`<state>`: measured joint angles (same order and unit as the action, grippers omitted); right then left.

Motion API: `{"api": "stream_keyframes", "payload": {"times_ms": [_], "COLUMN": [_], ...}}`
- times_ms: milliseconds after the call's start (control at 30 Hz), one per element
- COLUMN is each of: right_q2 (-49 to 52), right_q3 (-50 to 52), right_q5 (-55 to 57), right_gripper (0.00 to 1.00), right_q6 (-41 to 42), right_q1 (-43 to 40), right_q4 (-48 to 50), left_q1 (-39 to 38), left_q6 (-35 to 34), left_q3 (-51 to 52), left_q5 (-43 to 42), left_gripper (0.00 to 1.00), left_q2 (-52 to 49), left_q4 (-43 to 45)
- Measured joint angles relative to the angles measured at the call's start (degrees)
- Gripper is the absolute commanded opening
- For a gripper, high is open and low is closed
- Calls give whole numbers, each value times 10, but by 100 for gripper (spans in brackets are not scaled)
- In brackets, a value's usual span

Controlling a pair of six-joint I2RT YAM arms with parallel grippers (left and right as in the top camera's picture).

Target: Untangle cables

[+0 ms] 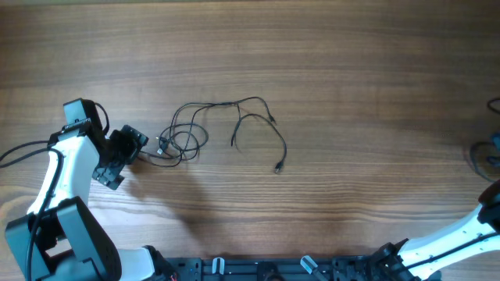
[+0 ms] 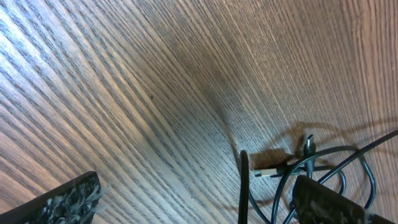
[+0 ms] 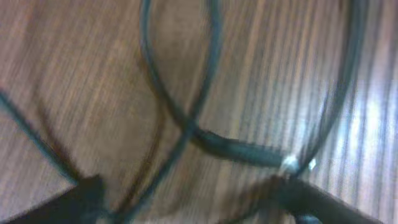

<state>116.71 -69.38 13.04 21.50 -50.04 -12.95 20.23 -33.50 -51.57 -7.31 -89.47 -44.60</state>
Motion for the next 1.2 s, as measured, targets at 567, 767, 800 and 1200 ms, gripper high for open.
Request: {"api": "stream_keyframes", "payload": {"times_ms": [567, 767, 800, 1200], "right_q2": [-301, -304, -303, -279], "right_q3": [2, 16, 21, 81], "right_q5": [-282, -472, -489, -495], "right_gripper": [100, 100, 100, 100], "right_q6": [101, 132, 132, 70], "right_q1": [12, 85, 108, 518], "right_q4": [-17, -70, -77, -81], "left_q1": [0, 0, 0, 0], "left_q6": [0, 0, 0, 0], "left_q3": [0, 0, 0, 0], "left_q5": [0, 0, 0, 0], "left_gripper": [100, 100, 100, 100], "left_q2": [0, 0, 0, 0], "left_q4": [0, 0, 0, 0]}}
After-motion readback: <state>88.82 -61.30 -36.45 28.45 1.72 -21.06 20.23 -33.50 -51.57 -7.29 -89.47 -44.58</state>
